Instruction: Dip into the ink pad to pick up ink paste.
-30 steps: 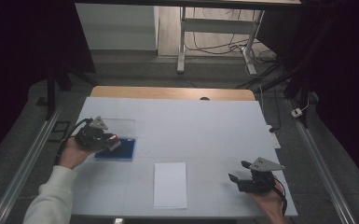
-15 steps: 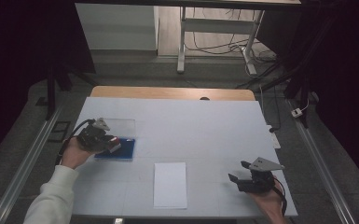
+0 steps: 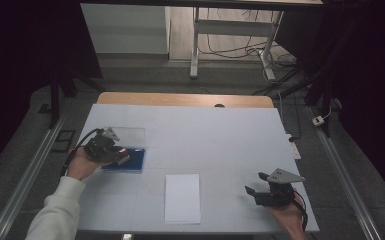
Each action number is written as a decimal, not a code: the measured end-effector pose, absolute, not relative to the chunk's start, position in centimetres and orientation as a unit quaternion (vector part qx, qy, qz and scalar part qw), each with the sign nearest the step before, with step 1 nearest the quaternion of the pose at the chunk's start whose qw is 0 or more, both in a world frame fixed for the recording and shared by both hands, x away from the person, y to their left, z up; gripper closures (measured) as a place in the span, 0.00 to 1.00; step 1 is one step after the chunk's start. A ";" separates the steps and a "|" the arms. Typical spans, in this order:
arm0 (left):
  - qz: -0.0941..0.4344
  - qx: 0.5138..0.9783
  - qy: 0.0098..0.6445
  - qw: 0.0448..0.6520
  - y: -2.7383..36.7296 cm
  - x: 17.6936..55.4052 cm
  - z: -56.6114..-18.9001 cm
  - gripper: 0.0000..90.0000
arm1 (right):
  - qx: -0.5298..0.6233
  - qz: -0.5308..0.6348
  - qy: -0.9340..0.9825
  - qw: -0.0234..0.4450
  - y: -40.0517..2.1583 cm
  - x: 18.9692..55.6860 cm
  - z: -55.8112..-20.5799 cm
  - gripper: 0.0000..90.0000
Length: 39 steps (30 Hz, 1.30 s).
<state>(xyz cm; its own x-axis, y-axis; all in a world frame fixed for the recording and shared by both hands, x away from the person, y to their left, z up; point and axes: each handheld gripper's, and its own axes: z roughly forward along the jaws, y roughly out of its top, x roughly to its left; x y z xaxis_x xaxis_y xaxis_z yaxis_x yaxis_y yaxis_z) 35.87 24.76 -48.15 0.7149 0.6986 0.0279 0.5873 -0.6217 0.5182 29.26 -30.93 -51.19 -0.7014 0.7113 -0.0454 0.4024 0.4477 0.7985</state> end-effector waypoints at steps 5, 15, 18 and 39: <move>0.109 0.892 0.366 0.240 24.8 36.0 -48.2 0.79 | 0.334 0.403 0.830 0.195 -30.9 29.2 -51.1 0.28; 0.109 0.897 0.370 0.218 24.2 36.1 -47.9 0.79 | 0.333 0.404 0.830 0.193 -30.8 29.2 -51.2 0.28; 0.110 0.897 0.371 0.214 24.1 36.1 -48.0 0.79 | 0.332 0.402 0.831 0.192 -30.8 29.2 -51.2 0.28; 0.121 0.899 0.370 0.202 23.6 35.9 -48.4 0.79 | 0.328 0.398 0.834 0.193 -30.4 29.3 -51.3 0.28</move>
